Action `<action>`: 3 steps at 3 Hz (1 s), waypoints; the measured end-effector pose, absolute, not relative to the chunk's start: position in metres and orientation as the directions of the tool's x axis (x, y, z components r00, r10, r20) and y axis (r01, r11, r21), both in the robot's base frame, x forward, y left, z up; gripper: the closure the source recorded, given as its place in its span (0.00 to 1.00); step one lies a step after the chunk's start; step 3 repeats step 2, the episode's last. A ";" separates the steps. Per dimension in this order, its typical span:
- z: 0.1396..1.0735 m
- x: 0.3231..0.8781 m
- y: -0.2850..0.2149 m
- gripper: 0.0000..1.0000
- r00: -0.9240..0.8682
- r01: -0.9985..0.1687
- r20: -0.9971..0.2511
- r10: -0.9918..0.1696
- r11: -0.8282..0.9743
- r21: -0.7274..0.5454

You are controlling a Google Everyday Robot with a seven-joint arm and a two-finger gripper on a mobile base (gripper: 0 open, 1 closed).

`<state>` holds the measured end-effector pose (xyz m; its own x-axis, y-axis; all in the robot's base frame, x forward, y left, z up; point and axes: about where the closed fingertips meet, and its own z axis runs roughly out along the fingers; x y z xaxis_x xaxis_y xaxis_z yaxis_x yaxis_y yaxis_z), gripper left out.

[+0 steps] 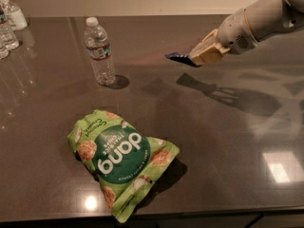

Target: Pick rxbar blueberry

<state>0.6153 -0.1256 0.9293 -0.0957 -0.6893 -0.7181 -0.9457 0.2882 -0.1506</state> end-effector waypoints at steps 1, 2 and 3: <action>0.986 0.612 -0.125 1.00 -0.031 -0.940 -0.749 -0.662 0.275 -0.204; 0.986 0.612 -0.125 1.00 -0.031 -0.940 -0.749 -0.662 0.275 -0.204; 0.986 0.612 -0.125 1.00 -0.031 -0.940 -0.749 -0.662 0.275 -0.204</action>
Offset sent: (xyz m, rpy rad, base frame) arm -0.0060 -0.0075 0.0887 0.0536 -0.1014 0.0220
